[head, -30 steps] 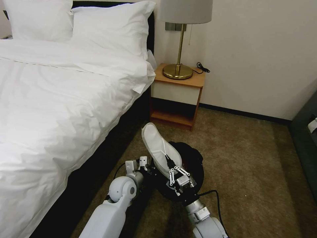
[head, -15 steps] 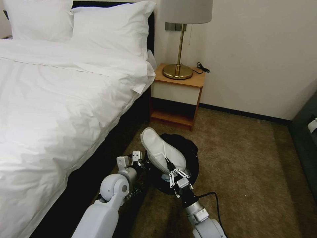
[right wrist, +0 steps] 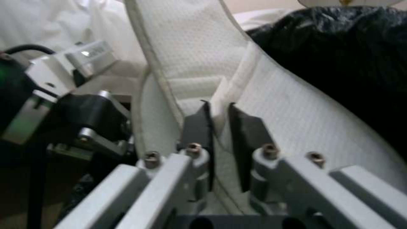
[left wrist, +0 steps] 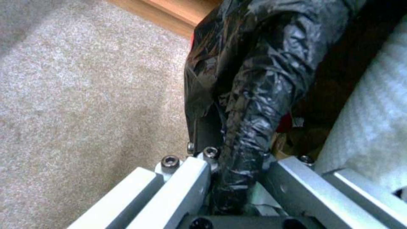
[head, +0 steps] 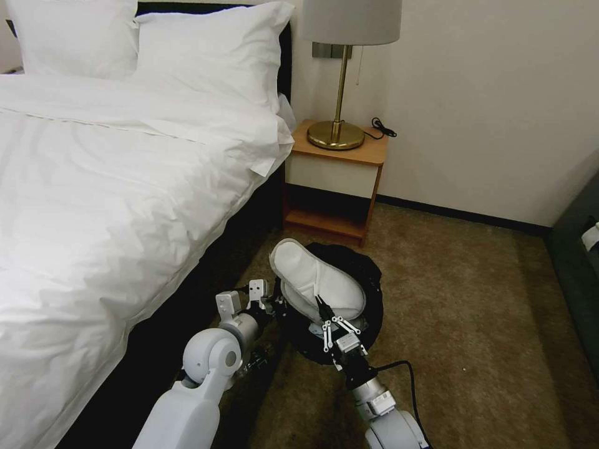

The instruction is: Pick up the trash bin, then pick up the garbage on the floor and place it into the trash bin.

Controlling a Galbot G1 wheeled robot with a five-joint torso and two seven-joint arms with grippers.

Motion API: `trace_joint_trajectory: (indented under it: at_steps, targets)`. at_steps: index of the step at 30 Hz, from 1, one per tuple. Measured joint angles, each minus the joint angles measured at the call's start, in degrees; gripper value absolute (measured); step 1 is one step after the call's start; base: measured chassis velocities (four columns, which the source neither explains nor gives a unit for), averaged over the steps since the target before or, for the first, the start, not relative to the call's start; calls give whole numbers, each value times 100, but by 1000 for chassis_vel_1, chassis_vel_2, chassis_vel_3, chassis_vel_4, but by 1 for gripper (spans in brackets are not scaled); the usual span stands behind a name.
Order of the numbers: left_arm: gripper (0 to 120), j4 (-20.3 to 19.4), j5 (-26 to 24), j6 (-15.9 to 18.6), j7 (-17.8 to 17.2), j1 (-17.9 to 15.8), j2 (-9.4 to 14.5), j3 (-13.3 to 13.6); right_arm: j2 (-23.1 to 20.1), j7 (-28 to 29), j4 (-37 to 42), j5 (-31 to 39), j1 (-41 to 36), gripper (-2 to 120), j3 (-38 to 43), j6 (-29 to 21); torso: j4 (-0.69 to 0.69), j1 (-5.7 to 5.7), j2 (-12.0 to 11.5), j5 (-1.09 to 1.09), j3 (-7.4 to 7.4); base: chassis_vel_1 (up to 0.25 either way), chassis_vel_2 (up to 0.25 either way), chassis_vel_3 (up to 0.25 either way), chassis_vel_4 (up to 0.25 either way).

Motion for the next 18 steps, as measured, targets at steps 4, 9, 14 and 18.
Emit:
trace_joint_trajectory:
  at_steps: [4,9,14,18]
  targets:
    - [0,-13,0,1,0,16,0,-6,7,69,0,2,4,23,-11,-35,0,0,0,0,0,0,0,0,0]
    - [0,-25,4,1,1,24,-2,-24,30,100,20,-3,16,45,-30,-67,0,0,0,0,0,0,0,0,0]
    - [0,11,8,1,1,17,4,-82,50,101,27,-30,20,61,-31,-68,0,0,0,0,0,0,0,0,0]
    - [0,87,7,1,-17,-27,5,-174,59,97,27,-64,31,79,-31,-68,0,0,0,0,0,0,0,0,0]
